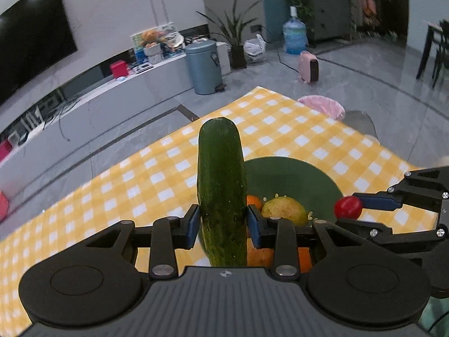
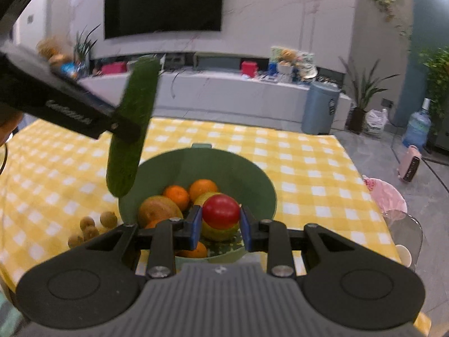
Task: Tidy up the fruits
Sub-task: 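Carry the cucumber and tomato over the colander with both grippers, then open both grippers to drop the cucumber and tomato into the colander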
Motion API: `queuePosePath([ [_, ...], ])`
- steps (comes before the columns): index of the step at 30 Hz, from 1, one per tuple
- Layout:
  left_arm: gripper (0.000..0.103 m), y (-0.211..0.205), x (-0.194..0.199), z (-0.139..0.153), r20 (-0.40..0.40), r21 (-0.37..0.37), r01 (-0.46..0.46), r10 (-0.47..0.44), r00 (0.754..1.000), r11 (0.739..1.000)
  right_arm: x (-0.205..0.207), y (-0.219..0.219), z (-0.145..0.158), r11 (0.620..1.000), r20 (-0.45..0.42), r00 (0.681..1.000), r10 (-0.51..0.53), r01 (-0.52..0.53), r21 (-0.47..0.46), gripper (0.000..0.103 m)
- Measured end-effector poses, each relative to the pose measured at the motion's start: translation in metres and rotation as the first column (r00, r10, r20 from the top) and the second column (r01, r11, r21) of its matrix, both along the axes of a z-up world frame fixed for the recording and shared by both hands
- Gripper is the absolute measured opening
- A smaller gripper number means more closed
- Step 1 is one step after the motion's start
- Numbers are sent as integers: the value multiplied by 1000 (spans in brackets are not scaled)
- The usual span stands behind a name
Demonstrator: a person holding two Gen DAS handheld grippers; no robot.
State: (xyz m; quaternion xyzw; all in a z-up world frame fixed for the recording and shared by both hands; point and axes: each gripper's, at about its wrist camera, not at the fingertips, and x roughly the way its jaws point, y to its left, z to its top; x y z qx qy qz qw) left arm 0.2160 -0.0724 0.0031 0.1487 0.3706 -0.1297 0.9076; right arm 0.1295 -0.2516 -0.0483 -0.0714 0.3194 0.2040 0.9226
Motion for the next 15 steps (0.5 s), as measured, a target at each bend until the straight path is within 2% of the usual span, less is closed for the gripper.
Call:
queuePosePath([
  [4, 39, -11, 14, -11, -14, 52, 56, -56, 998, 997, 15, 0, -6, 999, -75, 997, 37, -37, -3, 25],
  [10, 37, -22, 35, -36, -54, 91, 127, -123, 991, 988, 29, 0, -11, 995, -124, 989, 81, -88, -45, 25],
  [11, 31, -23, 39, -41, -65, 97, 146, -141, 988, 984, 32, 0, -11, 994, -133, 987, 88, -95, -47, 25],
  [12, 19, -24, 42, -45, -77, 102, 164, -157, 985, 981, 35, 0, -12, 993, -143, 985, 94, -102, -51, 25],
  [13, 3, -26, 45, -48, -91, 115, 170, -160, 983, 979, 37, 0, -13, 993, -152, 984, 97, -107, -55, 25],
  [15, 2, -25, 49, -51, -102, 126, 176, -164, 981, 976, 43, 1, -15, 991, -170, 980, 101, -113, -66, 25],
])
